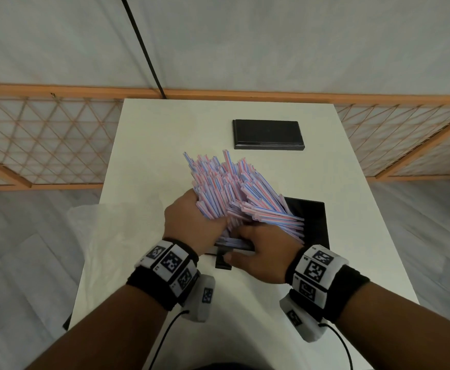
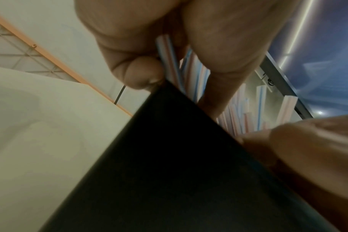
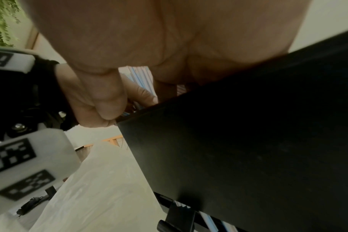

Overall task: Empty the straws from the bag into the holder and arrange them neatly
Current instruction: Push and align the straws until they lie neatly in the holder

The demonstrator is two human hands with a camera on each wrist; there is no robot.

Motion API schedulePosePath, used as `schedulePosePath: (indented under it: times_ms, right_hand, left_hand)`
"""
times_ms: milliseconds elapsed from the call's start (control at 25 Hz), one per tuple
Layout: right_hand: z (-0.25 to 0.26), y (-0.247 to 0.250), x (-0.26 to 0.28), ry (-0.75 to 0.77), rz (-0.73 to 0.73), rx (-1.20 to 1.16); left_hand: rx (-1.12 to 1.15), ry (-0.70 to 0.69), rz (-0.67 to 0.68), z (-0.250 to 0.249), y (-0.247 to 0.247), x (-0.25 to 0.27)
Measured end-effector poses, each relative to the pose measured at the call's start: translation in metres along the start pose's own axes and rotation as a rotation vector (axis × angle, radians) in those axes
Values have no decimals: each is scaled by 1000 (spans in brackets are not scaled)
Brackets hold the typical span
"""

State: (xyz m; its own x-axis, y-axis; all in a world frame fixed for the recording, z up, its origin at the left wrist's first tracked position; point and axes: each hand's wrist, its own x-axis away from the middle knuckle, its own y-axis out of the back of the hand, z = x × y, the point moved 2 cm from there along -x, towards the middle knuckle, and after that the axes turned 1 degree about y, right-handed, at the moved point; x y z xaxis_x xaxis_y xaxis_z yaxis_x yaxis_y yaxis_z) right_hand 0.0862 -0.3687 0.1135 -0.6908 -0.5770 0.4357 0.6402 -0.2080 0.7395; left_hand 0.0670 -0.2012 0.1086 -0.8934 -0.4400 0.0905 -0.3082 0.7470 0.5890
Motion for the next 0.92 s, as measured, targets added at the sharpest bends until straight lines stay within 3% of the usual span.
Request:
schedulePosePath:
  times_ms: [240, 480, 600, 720, 920]
  right_hand:
    - [3, -4, -2, 53, -21, 48]
    - [13, -4, -2, 140, -113, 21]
    - [13, -3, -2, 152, -169, 134]
    - [11, -8, -2, 108, -122, 172]
    - [5, -13, 10, 102, -56, 199]
  left_hand:
    - [-21, -46, 7, 1, -1, -4]
    - [36, -73, -69, -6, 3, -3]
    - [113, 5, -98, -3, 8, -1]
    - [179, 78, -56, 9, 4, 0]
    - [141, 68, -50, 6, 11, 1]
